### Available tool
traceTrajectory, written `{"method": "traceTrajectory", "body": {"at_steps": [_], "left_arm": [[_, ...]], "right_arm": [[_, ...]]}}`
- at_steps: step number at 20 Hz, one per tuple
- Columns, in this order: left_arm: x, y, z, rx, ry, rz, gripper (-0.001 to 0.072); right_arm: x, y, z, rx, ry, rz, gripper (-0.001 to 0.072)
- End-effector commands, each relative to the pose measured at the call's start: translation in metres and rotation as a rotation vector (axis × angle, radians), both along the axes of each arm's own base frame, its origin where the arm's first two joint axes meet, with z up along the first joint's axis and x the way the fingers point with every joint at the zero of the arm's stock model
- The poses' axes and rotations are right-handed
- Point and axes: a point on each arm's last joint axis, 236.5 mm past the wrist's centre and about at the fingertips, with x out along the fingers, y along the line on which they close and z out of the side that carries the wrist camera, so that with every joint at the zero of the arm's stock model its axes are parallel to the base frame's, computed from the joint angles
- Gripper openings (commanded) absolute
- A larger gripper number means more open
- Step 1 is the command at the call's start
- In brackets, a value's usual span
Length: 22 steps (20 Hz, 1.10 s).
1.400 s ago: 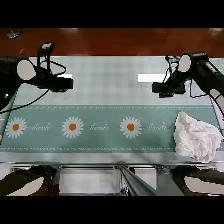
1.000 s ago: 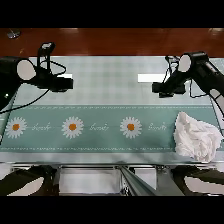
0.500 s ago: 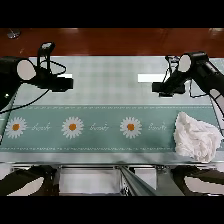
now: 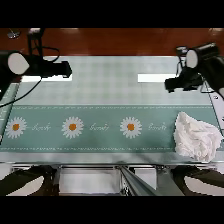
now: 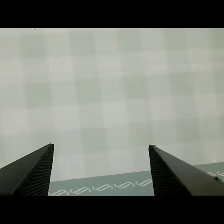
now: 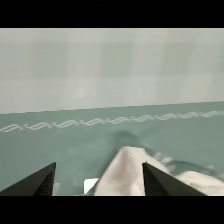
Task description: Fold the shirts.
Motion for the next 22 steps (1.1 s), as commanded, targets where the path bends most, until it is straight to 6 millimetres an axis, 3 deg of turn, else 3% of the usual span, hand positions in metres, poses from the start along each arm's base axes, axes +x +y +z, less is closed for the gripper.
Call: {"method": "traceTrajectory", "body": {"at_steps": [1, 3, 6, 9, 11, 15, 19, 22], "left_arm": [[-0.025, 0.039, 0.009, 0.049, 0.071, 0.031, 0.0701], [-0.053, 0.042, -0.003, 0.004, 0.106, 0.049, 0.0701], [-0.108, -0.006, -0.038, -0.165, 0.166, -0.028, 0.0701], [-0.131, -0.028, -0.079, -0.179, 0.186, -0.073, 0.0701], [-0.137, -0.029, -0.096, -0.171, 0.230, -0.073, 0.0701], [-0.141, -0.035, -0.108, -0.199, 0.292, -0.062, 0.0700], [-0.141, -0.035, -0.112, -0.197, 0.306, -0.060, 0.0700], [-0.135, -0.034, -0.110, -0.196, 0.278, -0.055, 0.0700]], "right_arm": [[-0.028, -0.067, 0.066, -0.095, -0.205, -0.149, 0.0619], [-0.075, -0.093, 0.068, -0.059, -0.263, -0.268, 0.0618], [-0.155, -0.084, 0.012, 0.074, -0.187, -0.366, 0.0618], [-0.201, -0.095, -0.046, 0.058, -0.098, -0.446, 0.0618], [-0.214, -0.097, -0.079, 0.086, -0.030, -0.495, 0.0618], [-0.208, -0.097, -0.107, 0.126, 0.047, -0.484, 0.0618], [-0.215, -0.073, -0.143, 0.226, 0.237, -0.429, 0.0618], [-0.214, -0.059, -0.155, 0.287, 0.292, -0.373, 0.0600]]}}
